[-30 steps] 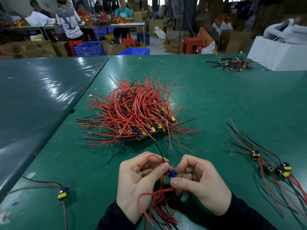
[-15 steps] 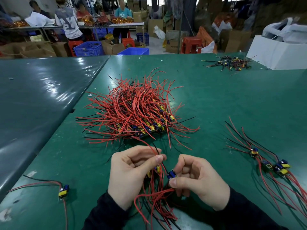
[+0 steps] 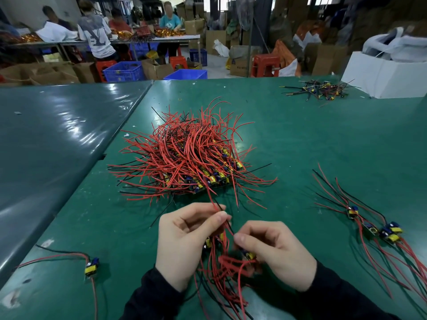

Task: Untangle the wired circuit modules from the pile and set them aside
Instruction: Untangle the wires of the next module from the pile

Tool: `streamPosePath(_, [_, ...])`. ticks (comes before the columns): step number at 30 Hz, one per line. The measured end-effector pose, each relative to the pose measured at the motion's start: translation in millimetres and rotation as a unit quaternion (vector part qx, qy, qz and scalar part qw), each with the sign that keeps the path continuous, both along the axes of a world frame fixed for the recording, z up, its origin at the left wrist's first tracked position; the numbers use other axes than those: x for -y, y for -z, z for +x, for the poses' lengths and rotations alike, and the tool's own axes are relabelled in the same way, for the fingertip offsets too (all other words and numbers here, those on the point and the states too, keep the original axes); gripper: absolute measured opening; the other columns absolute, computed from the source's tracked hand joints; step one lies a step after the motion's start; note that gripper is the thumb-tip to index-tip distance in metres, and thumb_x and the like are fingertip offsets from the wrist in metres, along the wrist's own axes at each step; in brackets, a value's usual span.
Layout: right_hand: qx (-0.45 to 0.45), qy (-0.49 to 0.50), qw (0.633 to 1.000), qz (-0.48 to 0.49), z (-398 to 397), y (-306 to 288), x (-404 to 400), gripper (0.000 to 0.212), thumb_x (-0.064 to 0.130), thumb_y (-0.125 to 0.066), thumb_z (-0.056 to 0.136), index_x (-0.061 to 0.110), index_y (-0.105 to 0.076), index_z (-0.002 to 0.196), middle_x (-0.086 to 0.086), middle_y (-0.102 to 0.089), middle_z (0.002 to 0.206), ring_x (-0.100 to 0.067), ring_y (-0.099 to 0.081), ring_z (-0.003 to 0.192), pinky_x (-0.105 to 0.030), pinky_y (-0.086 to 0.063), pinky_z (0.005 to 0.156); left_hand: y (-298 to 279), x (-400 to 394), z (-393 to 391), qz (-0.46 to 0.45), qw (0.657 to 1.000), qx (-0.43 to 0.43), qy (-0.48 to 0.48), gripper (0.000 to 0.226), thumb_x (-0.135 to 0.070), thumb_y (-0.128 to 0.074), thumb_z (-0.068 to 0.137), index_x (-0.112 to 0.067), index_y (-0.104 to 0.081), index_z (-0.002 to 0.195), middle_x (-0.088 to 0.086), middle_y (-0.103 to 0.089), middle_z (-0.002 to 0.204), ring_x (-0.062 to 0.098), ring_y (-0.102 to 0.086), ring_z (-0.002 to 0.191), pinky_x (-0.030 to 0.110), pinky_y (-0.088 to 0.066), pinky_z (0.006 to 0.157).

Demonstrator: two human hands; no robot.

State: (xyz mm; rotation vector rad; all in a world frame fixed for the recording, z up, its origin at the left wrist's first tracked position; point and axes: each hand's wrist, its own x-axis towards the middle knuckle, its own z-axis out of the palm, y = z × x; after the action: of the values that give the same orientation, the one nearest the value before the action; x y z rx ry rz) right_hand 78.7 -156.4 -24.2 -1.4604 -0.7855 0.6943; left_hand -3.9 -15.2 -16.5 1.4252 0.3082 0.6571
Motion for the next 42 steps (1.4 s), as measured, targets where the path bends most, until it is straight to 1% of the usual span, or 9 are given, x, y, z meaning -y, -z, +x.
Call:
streamPosePath(6, [0.01, -0.025, 1.0, -0.004, -4.7, 1.9, 0.9, 0.017, 0.022, -0.061, 0.081, 0.016, -0.062, 0.065, 0.002, -0.05, 0.054, -0.011, -0.046, 0.042, -0.02, -0.038, 0.043, -3.2, -2.9, -0.1, -0.04, 0.998, -0.011, 0.041, 0.022, -0.014, -0.074, 0.06, -0.02, -0.079, 0.081, 0.011, -0.071, 0.069, 0.014, -0.064, 0.063, 0.02, -0.052, 0.055])
streamPosePath(13, [0.048, 0.007, 0.999, 0.003, -2.5, 2.6, 1.7, 0.02, 0.02, -0.06, 0.081, 0.013, -0.057, 0.063, 0.004, -0.044, 0.052, -0.007, -0.042, 0.041, -0.016, -0.036, 0.044, -2.1, -2.8, 0.0, 0.046, 0.995, -0.048, 0.072, 0.015, -0.024, -0.073, 0.063, -0.017, -0.079, 0.075, 0.011, -0.071, 0.069, 0.012, -0.055, 0.05, 0.02, -0.048, 0.049])
streamPosePath(19, [-0.006, -0.004, 0.999, 0.031, -3.1, 2.3, 1.1, 0.018, 0.016, -0.058, 0.081, 0.014, -0.058, 0.064, -0.003, -0.054, 0.058, -0.009, -0.045, 0.044, -0.016, -0.039, 0.041, 0.3, -1.7, -1.7, -0.014, 0.981, -0.07, 0.182, 0.02, -0.019, -0.075, 0.062, -0.008, -0.078, 0.078, 0.011, -0.067, 0.06, 0.012, -0.057, 0.046, 0.018, -0.047, 0.047])
streamPosePath(23, [-0.024, -0.012, 0.999, 0.039, -2.5, 0.1, 1.4, 0.019, 0.016, -0.059, 0.08, 0.016, -0.059, 0.061, 0.001, -0.052, 0.052, -0.009, -0.044, 0.041, -0.018, -0.039, 0.041, -1.9, -0.3, 0.0, -0.06, 0.984, -0.054, 0.16, 0.015, -0.017, -0.074, 0.058, -0.006, -0.076, 0.069, 0.013, -0.066, 0.058, 0.014, -0.06, 0.044, 0.018, -0.048, 0.045])
streamPosePath(29, [-0.087, -0.059, 0.994, 0.042, -2.6, -3.7, 3.9, 0.017, 0.033, -0.064, 0.07, 0.02, -0.064, 0.059, 0.003, -0.053, 0.054, -0.01, -0.044, 0.04, -0.017, -0.036, 0.039, -5.2, -4.8, -2.8, -0.155, 0.975, -0.043, 0.153, 0.008, -0.015, -0.073, 0.053, -0.01, -0.071, 0.059, 0.01, -0.061, 0.051, 0.016, -0.059, 0.041, 0.017, -0.045, 0.04])
streamPosePath(33, [0.001, -0.035, 0.999, 0.034, -3.4, -0.8, 2.7, 0.021, 0.02, -0.06, 0.082, 0.02, -0.062, 0.061, 0.004, -0.05, 0.052, -0.008, -0.043, 0.044, -0.017, -0.037, 0.044, -2.1, -3.0, -1.0, -0.086, 0.992, -0.023, 0.085, 0.012, -0.015, -0.076, 0.054, -0.007, -0.07, 0.06, 0.014, -0.062, 0.052, 0.02, -0.061, 0.043, 0.02, -0.047, 0.042])
streamPosePath(36, [0.094, -0.012, 0.995, 0.031, -5.7, 1.7, 2.2, 0.021, 0.016, -0.059, 0.085, 0.02, -0.058, 0.064, 0.005, -0.048, 0.054, -0.005, -0.043, 0.05, -0.016, -0.037, 0.053, 2.8, 0.9, -1.3, 0.074, 0.997, -0.014, 0.008, 0.017, -0.011, -0.082, 0.062, -0.004, -0.067, 0.06, 0.013, -0.063, 0.052, 0.017, -0.06, 0.045, 0.022, -0.048, 0.045])
streamPosePath(38, [0.105, -0.003, 0.994, 0.028, -5.7, 2.1, 2.7, 0.021, 0.018, -0.059, 0.085, 0.021, -0.057, 0.064, 0.005, -0.048, 0.054, -0.004, -0.042, 0.051, -0.016, -0.036, 0.054, 2.3, 2.3, -1.8, 0.117, 0.993, -0.011, -0.021, 0.018, -0.013, -0.083, 0.066, -0.003, -0.068, 0.06, 0.012, -0.065, 0.056, 0.017, -0.061, 0.047, 0.024, -0.05, 0.046])
streamPosePath(42, [0.097, -0.009, 0.995, 0.029, -6.0, 2.0, 3.5, 0.021, 0.018, -0.059, 0.085, 0.02, -0.058, 0.064, 0.008, -0.047, 0.053, -0.003, -0.041, 0.05, -0.014, -0.035, 0.053, -4.1, -2.4, -0.5, -0.044, 0.999, -0.008, -0.009, 0.018, -0.008, -0.07, 0.068, 0.007, -0.064, 0.06, 0.025, -0.065, 0.06, 0.023, -0.064, 0.049, 0.023, -0.051, 0.045])
